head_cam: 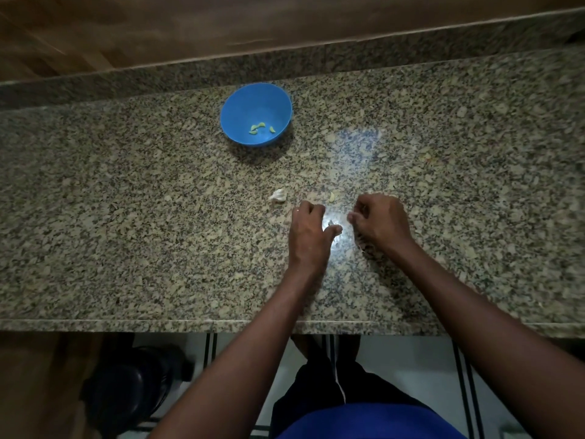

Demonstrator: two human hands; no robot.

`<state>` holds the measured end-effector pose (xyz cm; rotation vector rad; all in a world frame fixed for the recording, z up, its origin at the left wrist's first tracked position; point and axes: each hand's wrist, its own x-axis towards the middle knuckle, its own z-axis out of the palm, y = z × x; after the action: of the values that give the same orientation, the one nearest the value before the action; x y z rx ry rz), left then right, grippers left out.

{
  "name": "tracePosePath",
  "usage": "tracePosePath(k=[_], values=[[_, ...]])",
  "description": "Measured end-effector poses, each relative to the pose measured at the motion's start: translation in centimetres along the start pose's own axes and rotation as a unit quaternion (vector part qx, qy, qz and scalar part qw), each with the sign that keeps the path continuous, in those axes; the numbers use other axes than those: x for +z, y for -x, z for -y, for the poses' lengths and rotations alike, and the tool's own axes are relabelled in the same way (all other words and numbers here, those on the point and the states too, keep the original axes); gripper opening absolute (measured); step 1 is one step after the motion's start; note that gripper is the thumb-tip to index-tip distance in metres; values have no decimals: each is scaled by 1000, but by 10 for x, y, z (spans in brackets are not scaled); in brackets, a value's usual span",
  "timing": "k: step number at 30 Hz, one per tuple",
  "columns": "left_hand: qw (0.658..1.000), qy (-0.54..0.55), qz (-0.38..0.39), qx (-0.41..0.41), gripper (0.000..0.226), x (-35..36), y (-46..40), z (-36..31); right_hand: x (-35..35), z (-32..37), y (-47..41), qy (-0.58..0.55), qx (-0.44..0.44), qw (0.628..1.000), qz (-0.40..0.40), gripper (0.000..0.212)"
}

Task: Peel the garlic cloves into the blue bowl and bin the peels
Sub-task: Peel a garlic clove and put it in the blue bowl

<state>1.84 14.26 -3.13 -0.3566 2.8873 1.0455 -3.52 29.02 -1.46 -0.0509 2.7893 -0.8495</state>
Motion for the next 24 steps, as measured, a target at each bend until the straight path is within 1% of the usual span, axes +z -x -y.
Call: tracePosePath(k=[2, 4, 6, 10, 12, 14, 15, 18, 20, 22, 24], values=[[1000, 1, -7, 12, 42, 4, 5, -4, 1, -3, -3, -7, 4, 1000, 4, 24], [999, 0, -7, 33, 42, 8, 12, -6, -3, -9, -6, -22, 13, 1000, 16, 20], [998, -5, 2, 60, 43, 14, 20, -7, -9, -17, -5, -37, 15, 999, 22, 15], [995, -11, 23, 94, 45, 25, 33, -20, -18, -29, -1, -77, 23, 996, 27, 11], [993, -16, 38, 110, 34, 29, 35, -25, -20, -32, 1, -93, 31, 995, 28, 11], [992, -13, 49, 117, 12, 33, 35, -24, -19, -35, 3, -89, 32, 995, 21, 11], [992, -22, 50, 118, 6, 35, 36, -23, -18, -36, 4, -84, 28, 996, 16, 10], [990, -65, 5, 126, 17, 35, 43, -24, -15, -38, 11, -67, 12, 998, 11, 13], [989, -80, -7, 125, 21, 32, 41, -24, -11, -39, 14, -51, 0, 999, 10, 18], [989, -96, -20, 107, 23, 30, 35, -21, -6, -38, 17, -25, -22, 999, -4, 20], [991, -102, -30, 77, 23, 25, 27, -16, -2, -37, 19, -12, -52, 998, -22, 15]])
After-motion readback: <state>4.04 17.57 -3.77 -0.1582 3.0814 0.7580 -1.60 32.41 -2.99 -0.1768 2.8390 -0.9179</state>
